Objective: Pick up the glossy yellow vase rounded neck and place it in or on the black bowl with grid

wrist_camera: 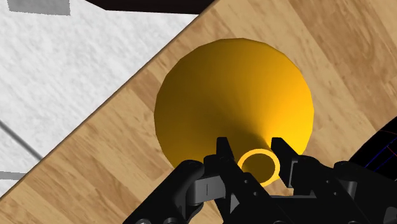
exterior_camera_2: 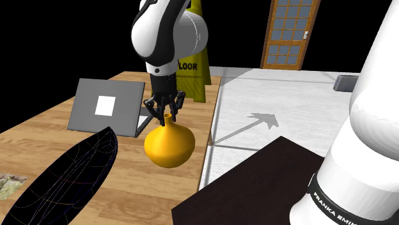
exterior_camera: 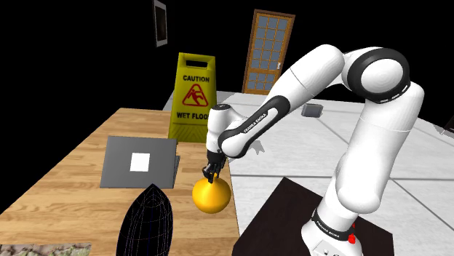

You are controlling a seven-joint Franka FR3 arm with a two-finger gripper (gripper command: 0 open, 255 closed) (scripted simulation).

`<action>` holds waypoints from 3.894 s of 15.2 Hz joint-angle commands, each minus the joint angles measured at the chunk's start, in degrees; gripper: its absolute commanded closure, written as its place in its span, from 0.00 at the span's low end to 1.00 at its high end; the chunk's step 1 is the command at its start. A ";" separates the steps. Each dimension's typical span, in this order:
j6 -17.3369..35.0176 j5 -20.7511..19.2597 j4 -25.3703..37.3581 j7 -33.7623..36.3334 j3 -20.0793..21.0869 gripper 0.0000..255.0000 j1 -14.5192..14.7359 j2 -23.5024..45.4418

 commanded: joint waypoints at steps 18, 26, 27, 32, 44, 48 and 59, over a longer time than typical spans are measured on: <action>-8.87 2.24 2.11 -1.63 0.10 1.00 0.00 -6.90; -15.38 3.19 4.63 -2.37 -0.09 1.00 0.06 -10.95; -16.19 3.27 5.01 -2.44 -0.12 1.00 0.07 -11.39; -20.23 3.63 7.05 -2.74 -0.29 1.00 0.09 -13.41; -28.67 3.51 17.19 2.27 2.51 1.00 1.97 -11.76; -31.50 2.34 24.76 7.59 5.28 1.00 3.87 -6.92; -42.58 -4.39 52.69 21.59 10.65 1.00 11.62 11.23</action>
